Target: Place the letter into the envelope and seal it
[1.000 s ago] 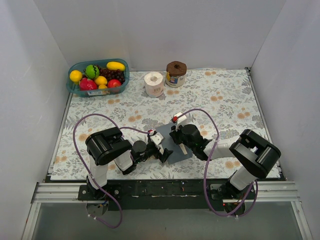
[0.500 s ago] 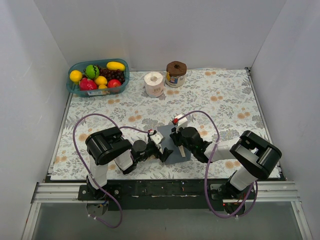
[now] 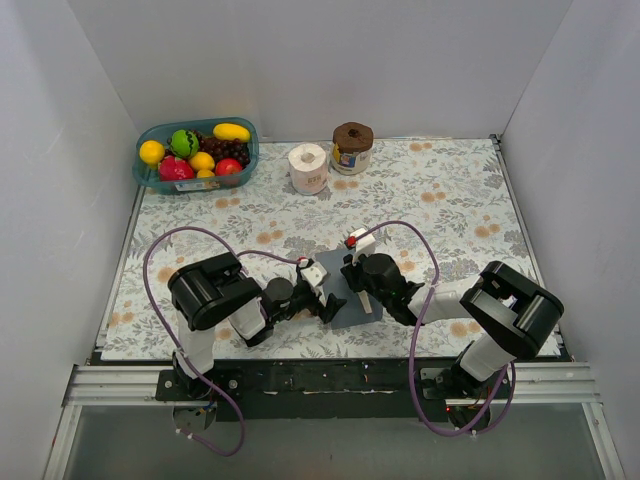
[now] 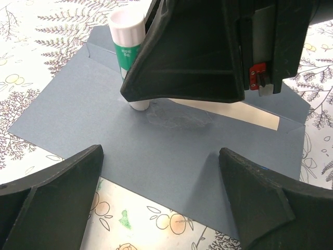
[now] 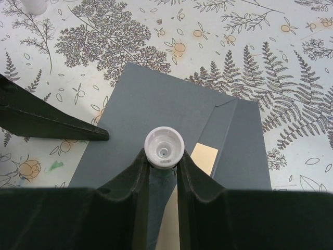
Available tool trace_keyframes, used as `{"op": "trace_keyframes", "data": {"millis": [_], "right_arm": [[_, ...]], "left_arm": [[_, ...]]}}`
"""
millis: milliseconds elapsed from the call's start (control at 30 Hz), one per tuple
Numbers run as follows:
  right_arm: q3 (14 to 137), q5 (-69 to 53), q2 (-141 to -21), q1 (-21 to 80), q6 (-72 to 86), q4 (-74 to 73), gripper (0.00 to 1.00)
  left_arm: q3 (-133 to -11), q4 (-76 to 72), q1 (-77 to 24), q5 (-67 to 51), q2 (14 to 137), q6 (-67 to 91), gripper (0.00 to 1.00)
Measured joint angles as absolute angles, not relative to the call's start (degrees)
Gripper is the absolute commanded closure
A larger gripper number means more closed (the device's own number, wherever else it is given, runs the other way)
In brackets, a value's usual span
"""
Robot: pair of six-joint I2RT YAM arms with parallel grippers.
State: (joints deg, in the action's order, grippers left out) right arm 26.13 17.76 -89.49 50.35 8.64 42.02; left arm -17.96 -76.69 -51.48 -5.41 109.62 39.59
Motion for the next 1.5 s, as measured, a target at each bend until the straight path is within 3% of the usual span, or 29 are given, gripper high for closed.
{"op": "trace_keyframes", "data": {"millis": [267, 700, 1500], "right_arm": [[26.5, 17.65, -89.52, 50.35, 8.14, 41.34, 0.99], [26.5, 18.11, -89.52, 50.26, 7.53, 41.23, 0.99], [25.26, 18.06, -87.94, 50.22, 7.79, 40.62, 0.99]], "left_arm": [[-17.82, -74.0, -52.23, -5.1, 107.81, 40.05, 0.09], [-19.97, -72.69, -58.26, 6.31, 109.38, 39.42, 0.09], [-20.53, -74.7, -58.78, 7.11, 111.18, 39.64, 0.08]]}}
